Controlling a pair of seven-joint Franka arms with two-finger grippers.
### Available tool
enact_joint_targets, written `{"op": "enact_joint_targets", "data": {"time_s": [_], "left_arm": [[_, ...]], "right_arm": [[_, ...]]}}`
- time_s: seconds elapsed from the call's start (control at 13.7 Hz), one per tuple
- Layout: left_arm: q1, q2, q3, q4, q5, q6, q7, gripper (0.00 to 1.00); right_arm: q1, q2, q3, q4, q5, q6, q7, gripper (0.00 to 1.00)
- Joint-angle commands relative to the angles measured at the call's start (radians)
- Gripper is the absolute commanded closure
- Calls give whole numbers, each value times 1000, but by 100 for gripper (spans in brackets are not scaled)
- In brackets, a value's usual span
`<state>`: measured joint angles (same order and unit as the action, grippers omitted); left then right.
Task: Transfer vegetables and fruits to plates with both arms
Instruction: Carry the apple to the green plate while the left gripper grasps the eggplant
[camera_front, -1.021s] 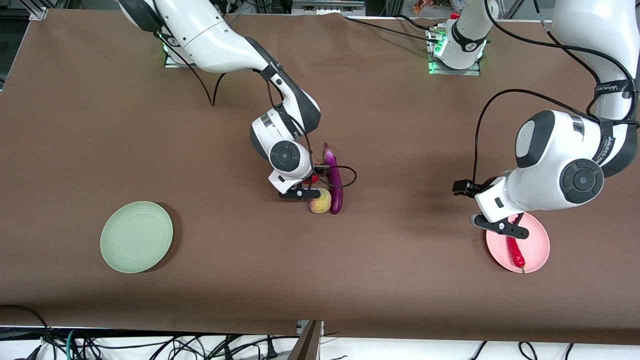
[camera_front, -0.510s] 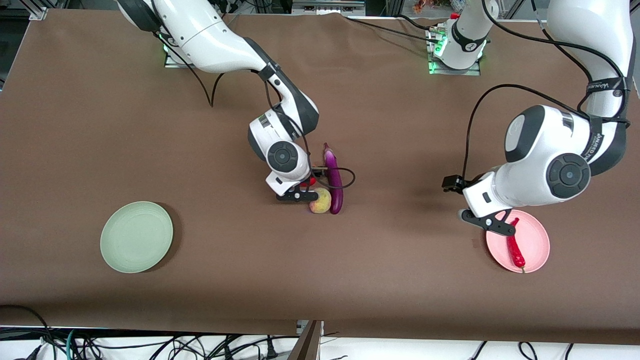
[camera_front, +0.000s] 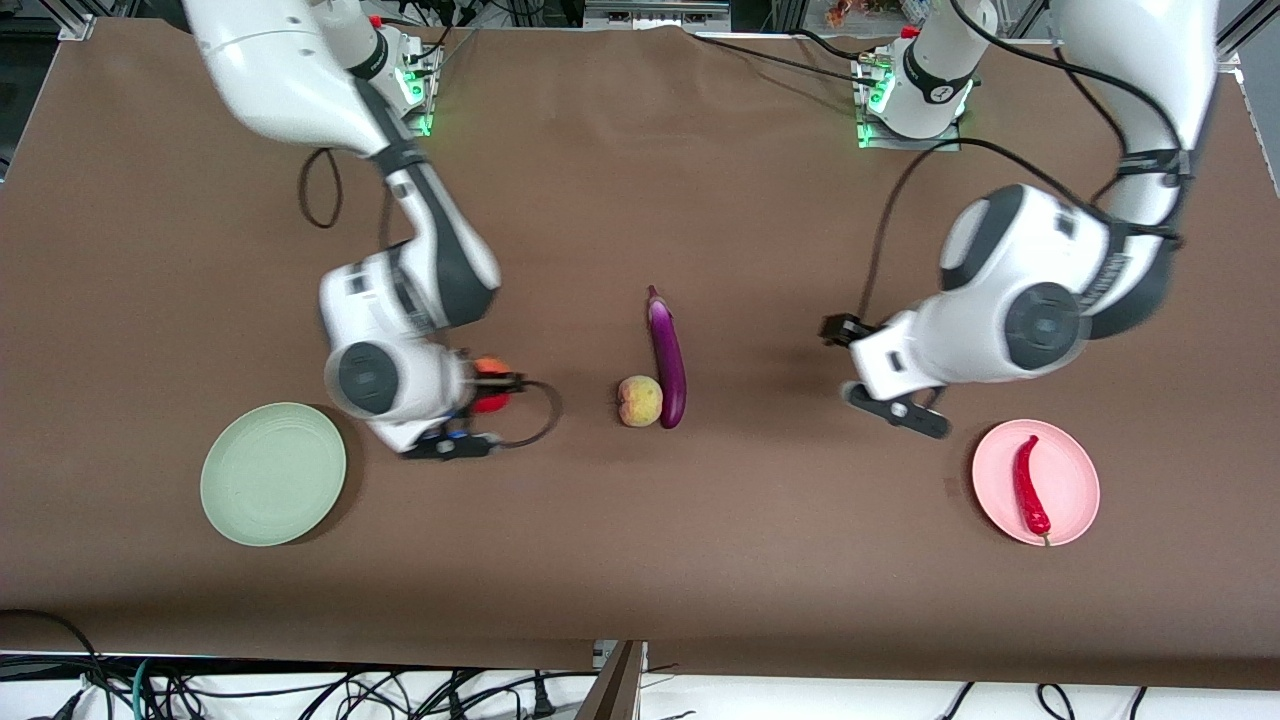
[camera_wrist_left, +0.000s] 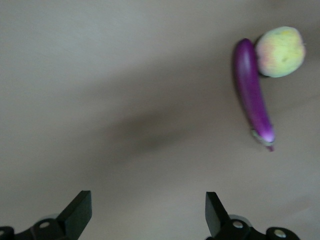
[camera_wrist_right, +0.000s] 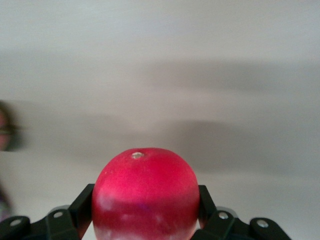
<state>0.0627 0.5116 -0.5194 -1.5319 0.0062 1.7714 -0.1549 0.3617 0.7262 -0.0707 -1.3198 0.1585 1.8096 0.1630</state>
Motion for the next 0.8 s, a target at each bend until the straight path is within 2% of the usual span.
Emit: {"op": "enact_joint_targets", "data": {"time_s": [0.0,0.22,0.36,0.58,0.66,0.73], "left_arm": [[-45,-21,-65,-131,-5,164,-248,0],[-156,22,-57,-227,9,436,-368,0],[-202,77,-56,-280,148,612,-493,0],[-219,168,-56,-251,419,670,-690,0],[-219,197,-48,-234,475,713,-734,0],[-221,220,-47,-226,497,739,-762,0]], "right_arm": [[-56,-10,-98,-25,-4,-30,-214,86],[-191,18,-109,-26,-2,-12,-417,86],[-251,48,-109,-25,0,48,-522,86],[-259,91,-109,-25,0,150,-534,84],[-262,108,-109,-25,0,196,-534,82],[-262,117,-109,-25,1,238,-534,75]]}}
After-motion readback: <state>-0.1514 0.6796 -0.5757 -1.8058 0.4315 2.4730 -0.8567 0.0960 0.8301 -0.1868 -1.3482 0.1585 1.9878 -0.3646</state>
